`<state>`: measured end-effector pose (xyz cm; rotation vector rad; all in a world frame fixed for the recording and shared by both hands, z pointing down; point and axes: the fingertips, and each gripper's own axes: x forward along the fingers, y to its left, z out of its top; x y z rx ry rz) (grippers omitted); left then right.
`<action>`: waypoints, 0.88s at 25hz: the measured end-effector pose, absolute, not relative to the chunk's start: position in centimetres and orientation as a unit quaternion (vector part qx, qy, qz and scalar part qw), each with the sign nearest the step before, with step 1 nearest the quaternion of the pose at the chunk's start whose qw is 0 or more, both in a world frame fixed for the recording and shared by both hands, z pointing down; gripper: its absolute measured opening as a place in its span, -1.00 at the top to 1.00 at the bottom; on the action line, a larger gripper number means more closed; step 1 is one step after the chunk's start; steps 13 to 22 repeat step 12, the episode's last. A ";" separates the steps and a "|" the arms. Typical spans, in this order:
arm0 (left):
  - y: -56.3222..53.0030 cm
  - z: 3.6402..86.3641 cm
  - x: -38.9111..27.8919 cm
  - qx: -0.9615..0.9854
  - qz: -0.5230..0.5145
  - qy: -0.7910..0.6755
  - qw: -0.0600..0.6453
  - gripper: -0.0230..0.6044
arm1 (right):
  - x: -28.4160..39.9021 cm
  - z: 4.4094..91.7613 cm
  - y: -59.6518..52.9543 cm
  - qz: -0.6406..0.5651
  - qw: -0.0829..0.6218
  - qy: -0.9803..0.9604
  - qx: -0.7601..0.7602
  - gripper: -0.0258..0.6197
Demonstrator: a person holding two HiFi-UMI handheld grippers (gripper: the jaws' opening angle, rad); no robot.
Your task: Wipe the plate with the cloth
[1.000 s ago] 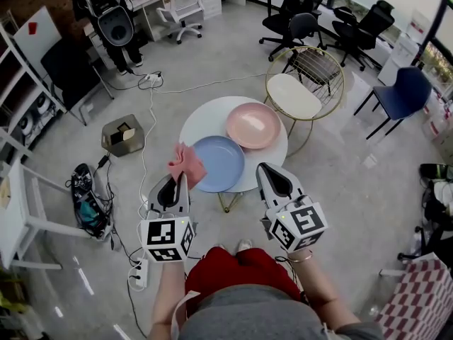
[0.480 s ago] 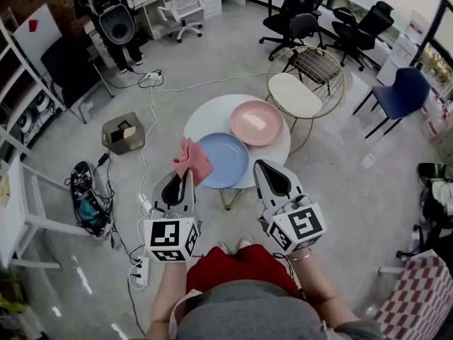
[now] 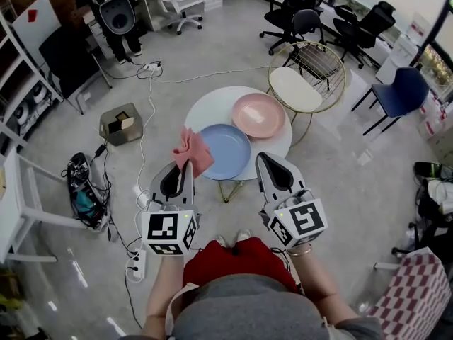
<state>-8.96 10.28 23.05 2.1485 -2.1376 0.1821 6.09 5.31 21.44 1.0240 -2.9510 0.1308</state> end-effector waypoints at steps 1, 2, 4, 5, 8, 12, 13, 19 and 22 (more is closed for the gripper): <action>10.4 23.2 -8.9 0.707 0.060 -0.702 0.053 0.82 | 6.1 21.5 5.4 0.038 0.009 -0.944 0.329 0.83; 10.5 23.3 -8.8 0.709 0.060 -0.701 0.053 0.82 | 6.1 21.5 5.6 0.032 0.011 -0.944 0.329 0.83; 10.7 23.3 -8.9 0.710 0.059 -0.699 0.051 0.82 | 5.8 21.6 6.0 0.027 0.010 -0.944 0.329 0.83; 10.8 23.3 -9.0 0.711 0.058 -0.699 0.051 0.82 | 5.7 21.6 6.1 0.027 0.009 -0.944 0.329 0.83; 10.9 23.3 -9.3 0.711 0.057 -0.699 0.052 0.82 | 5.5 21.8 6.3 0.031 0.009 -0.944 0.328 0.83; 10.8 23.1 -9.4 0.708 0.055 -0.702 0.052 0.82 | 5.8 21.5 6.0 0.037 0.007 -0.940 0.339 0.83; 10.8 23.1 -9.4 0.708 0.055 -0.702 0.052 0.82 | 5.8 21.5 6.0 0.037 0.007 -0.940 0.339 0.83; 10.8 23.1 -9.4 0.708 0.055 -0.702 0.052 0.82 | 5.8 21.5 6.0 0.037 0.007 -0.940 0.339 0.83; 10.8 23.1 -9.4 0.708 0.055 -0.702 0.052 0.82 | 5.8 21.5 6.0 0.037 0.007 -0.940 0.339 0.83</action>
